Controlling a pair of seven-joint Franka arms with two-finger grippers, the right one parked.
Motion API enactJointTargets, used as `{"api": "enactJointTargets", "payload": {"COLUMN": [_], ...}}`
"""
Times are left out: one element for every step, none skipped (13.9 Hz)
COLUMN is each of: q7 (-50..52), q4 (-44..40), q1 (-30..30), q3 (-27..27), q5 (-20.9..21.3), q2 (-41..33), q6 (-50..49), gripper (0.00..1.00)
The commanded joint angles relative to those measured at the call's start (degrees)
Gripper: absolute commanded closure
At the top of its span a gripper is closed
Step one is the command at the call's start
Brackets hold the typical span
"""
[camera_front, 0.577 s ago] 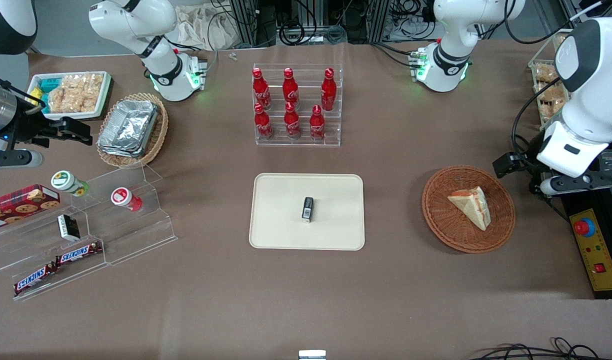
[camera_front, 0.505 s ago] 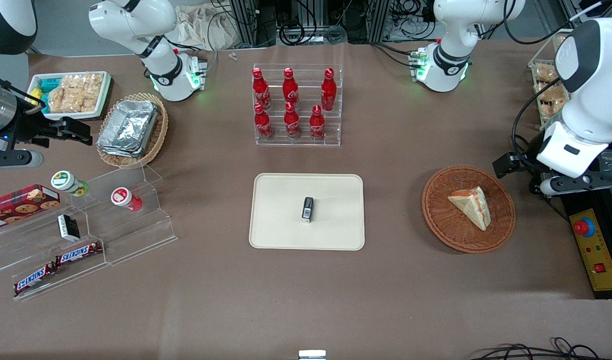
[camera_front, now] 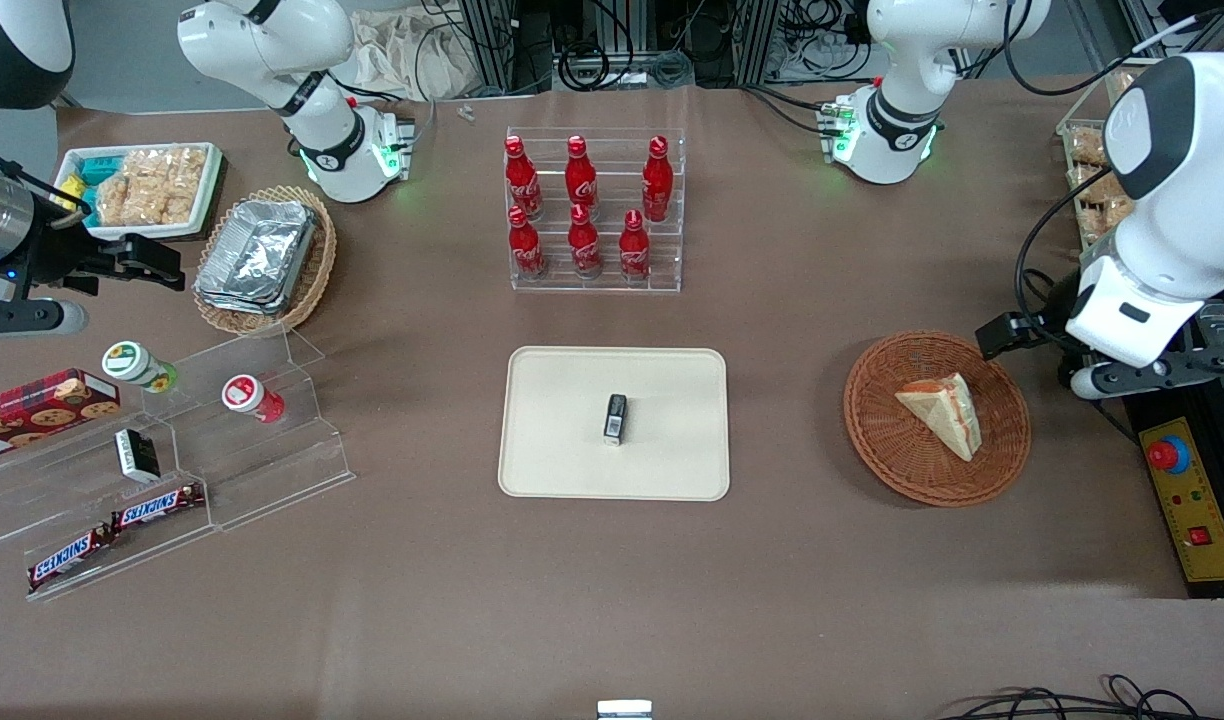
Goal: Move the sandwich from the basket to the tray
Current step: 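Move the left gripper over the wrapped sandwich in the wicker basket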
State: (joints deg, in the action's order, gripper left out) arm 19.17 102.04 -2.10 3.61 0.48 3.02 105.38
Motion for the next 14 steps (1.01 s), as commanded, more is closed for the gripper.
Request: {"api": "enactJointTargets", "payload": {"q7": [9.36,11.74,13.86,16.84,20.35,22.64,25.02,27.39,29.59,31.44,32.24,32.86,34.95,35.41], "q4": [4.29,6.48,8.94,11.66,13.95,16.15,16.87,16.7,16.79,16.7,16.35,16.35,16.44,16.7], "q1": [0.17,0.17,0.26,0.26,0.17,0.17,0.17,0.17,0.17,0.17,0.17,0.17,0.08,0.08], "q3": [-0.09,-0.09,-0.18,-0.61,-1.57,-1.76,-2.11,-2.55,-2.55,-2.64,-3.07,-4.38,-4.48,-4.48], "q5": [-0.22,-0.13,-0.04,-0.04,0.04,0.13,0.13,0.13,0.13,0.13,0.22,0.22,0.22,0.31], "q2": [0.59,0.59,0.68,1.11,1.72,2.77,3.83,5.06,5.85,6.99,7.87,8.58,8.76,8.85], "q6": [2.88,5.25,8.14,11.22,14.9,18.51,20.11,20.13,20.21,20.3,20.48,20.91,21.61,22.05], "gripper": [0.02,0.02,0.02,0.02,0.02,0.02,0.02,0.03,0.03,0.03,0.03,0.03,0.03,0.03]}}
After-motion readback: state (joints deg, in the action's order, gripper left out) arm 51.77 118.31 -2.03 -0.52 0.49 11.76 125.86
